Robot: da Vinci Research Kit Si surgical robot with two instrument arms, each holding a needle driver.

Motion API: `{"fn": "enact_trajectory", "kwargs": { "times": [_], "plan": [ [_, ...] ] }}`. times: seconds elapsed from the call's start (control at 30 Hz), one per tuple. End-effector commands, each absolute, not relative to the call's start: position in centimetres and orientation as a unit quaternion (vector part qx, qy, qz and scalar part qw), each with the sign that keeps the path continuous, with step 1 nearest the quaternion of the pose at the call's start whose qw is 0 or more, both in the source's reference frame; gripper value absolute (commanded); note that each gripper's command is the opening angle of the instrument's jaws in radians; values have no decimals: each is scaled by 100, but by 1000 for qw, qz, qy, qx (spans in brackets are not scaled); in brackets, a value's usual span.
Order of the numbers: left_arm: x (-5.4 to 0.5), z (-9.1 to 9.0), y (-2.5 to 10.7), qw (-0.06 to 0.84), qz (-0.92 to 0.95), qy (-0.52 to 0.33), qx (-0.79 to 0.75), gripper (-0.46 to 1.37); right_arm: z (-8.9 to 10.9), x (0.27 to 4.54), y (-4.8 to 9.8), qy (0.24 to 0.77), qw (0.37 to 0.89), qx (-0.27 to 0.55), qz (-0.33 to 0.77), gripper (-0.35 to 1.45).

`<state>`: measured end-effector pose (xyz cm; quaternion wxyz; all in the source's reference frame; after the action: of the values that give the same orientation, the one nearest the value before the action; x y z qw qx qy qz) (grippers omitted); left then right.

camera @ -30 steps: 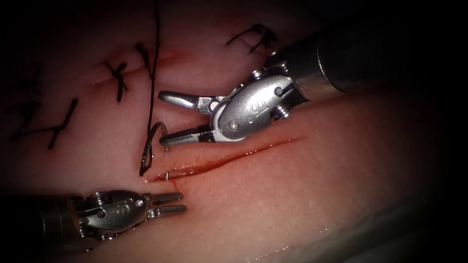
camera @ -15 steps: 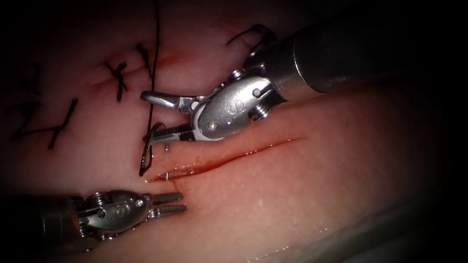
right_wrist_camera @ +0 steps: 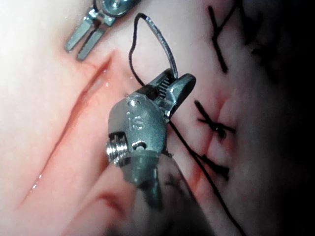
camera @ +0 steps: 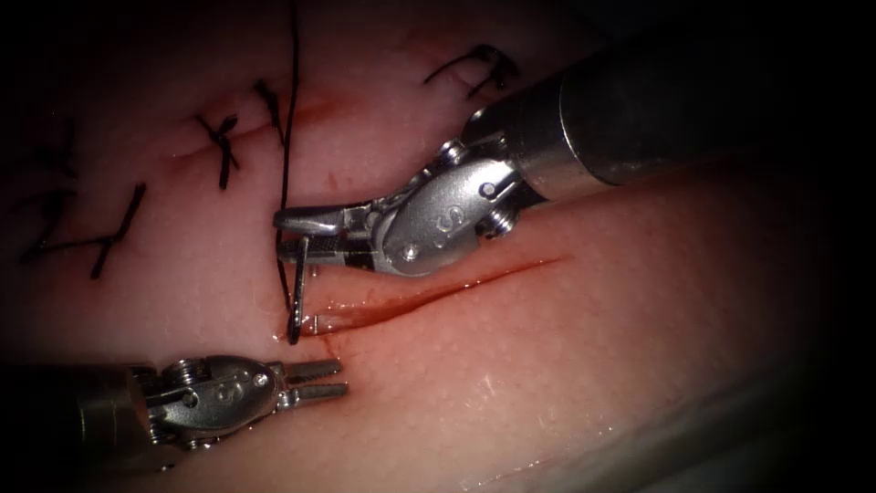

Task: Wound Closure
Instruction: Use the right gripper to drive the needle through the top of the wound

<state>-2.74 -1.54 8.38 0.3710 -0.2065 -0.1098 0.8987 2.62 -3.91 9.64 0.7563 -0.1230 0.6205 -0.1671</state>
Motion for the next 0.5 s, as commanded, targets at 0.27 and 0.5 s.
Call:
{"fn": "enact_trajectory", "kwargs": {
  "times": [0.27,0.5],
  "plan": [
    [-270,839,-155,369,899,-113,-207,7,968,280,-376,648,748,-78,-123,-35],
    [-269,839,-155,368,899,-113,-207,8,968,274,-378,654,747,-50,-111,-35]
  ]
}}
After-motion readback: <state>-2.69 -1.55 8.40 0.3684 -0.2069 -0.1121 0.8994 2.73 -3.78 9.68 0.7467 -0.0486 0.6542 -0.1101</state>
